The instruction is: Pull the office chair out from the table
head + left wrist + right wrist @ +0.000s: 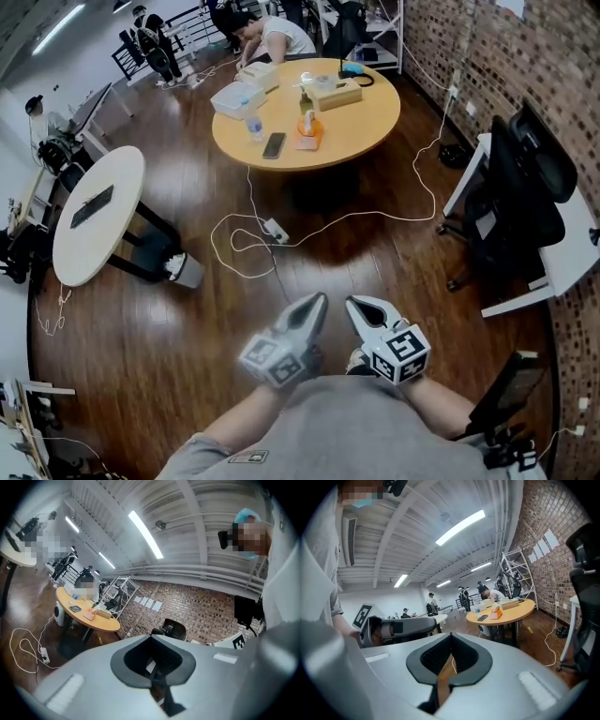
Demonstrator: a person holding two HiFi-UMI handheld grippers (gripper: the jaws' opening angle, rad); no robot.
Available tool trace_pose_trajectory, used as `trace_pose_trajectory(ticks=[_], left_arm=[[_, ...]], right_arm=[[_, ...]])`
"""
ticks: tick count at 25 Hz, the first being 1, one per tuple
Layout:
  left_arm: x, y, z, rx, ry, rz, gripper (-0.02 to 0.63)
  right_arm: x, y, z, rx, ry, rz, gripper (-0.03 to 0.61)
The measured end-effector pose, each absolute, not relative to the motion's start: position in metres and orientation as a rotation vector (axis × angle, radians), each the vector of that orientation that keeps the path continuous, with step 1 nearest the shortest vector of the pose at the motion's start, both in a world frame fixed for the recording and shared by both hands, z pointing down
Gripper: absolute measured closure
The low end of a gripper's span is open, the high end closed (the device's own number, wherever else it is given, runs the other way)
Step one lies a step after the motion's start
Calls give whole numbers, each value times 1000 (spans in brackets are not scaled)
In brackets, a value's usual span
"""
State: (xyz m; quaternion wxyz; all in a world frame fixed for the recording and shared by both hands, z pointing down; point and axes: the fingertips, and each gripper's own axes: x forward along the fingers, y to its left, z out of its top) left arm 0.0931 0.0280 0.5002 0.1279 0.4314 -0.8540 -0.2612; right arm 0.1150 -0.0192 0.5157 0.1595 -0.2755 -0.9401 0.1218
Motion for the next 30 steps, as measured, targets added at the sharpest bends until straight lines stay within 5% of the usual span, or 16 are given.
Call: trace_pose_trajectory(ticks=[20, 30], left_arm=[[-109, -102, 484, 1752, -2171, -505, 612], [-130, -181, 470, 2328, -1893, -134, 612]], right_arm=[[-61, -142, 515, -187, -2833, 392, 568], [-77, -209, 506, 315, -2869, 268, 568]])
